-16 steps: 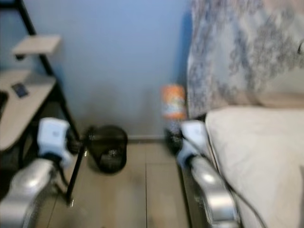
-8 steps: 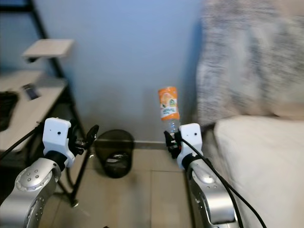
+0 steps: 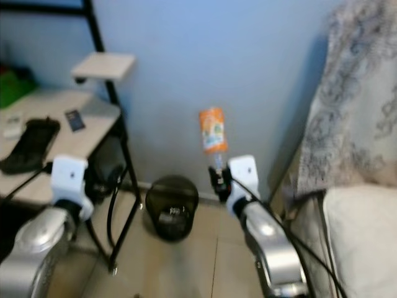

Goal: Clean up the room

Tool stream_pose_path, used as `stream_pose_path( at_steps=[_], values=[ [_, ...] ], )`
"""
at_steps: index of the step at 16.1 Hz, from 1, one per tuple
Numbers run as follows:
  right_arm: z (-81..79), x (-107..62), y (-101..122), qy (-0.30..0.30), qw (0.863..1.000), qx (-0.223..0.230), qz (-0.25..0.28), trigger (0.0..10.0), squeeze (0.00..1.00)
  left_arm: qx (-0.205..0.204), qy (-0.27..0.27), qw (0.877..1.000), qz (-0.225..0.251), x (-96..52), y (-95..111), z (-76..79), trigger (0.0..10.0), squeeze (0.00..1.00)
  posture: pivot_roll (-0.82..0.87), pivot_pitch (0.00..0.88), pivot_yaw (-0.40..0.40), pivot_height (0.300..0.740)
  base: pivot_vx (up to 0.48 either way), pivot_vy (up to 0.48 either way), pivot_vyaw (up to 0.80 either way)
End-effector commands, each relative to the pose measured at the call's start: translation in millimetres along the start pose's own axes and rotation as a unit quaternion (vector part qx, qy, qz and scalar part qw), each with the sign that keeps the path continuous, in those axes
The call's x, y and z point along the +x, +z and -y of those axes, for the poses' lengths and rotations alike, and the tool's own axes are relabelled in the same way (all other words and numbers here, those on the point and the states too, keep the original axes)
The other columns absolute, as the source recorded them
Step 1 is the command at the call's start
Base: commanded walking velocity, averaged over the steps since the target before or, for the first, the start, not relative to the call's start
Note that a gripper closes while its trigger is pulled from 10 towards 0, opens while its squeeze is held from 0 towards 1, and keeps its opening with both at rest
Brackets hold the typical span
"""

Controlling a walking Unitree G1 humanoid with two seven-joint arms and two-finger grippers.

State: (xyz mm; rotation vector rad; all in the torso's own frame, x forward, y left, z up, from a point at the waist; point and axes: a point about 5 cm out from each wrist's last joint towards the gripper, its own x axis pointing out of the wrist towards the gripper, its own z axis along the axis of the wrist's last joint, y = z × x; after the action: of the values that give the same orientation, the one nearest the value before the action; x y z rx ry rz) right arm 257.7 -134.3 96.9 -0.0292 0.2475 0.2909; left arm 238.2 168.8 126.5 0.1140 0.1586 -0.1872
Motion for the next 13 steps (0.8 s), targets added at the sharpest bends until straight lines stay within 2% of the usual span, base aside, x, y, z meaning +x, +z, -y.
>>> stream_pose_path(
  at_steps=[1,7,8,10,13],
  values=[
    [8.5,-1.1,-1,-0.016,1.000,-0.001,-0.001,10.0,0.00,-0.002,-0.010,1.000,0.003,0.6,2,5.4,10.0,0.00,0.02,0.000,0.010,0.740,0.319,0.000,0.00],
    [11.8,2.1,-3,-0.030,1.000,0.003,-0.001,10.0,0.00,0.004,-0.020,1.000,0.009,6.0,1,5.0,10.0,0.00,0.02,0.000,0.020,0.740,0.317,0.000,0.00],
    [12.3,2.4,-3,-0.031,1.000,0.005,0.000,10.0,0.00,0.005,-0.020,1.000,0.012,5.8,-2,4.3,10.0,0.00,0.02,0.000,0.022,0.740,0.319,0.000,0.00],
    [14.4,3.0,-9,-0.027,1.000,0.002,0.006,10.0,0.00,0.005,-0.014,1.000,-0.001,1.2,-21,-2.8,10.0,0.00,0.01,0.000,0.025,0.740,0.309,0.000,0.00],
    [16.0,2.9,-14,-0.023,1.000,0.002,0.008,10.0,0.00,0.008,-0.022,1.000,0.016,-2.3,-27,-4.1,10.0,0.00,0.01,0.000,0.022,0.740,0.305,0.000,0.00]
  ],
)
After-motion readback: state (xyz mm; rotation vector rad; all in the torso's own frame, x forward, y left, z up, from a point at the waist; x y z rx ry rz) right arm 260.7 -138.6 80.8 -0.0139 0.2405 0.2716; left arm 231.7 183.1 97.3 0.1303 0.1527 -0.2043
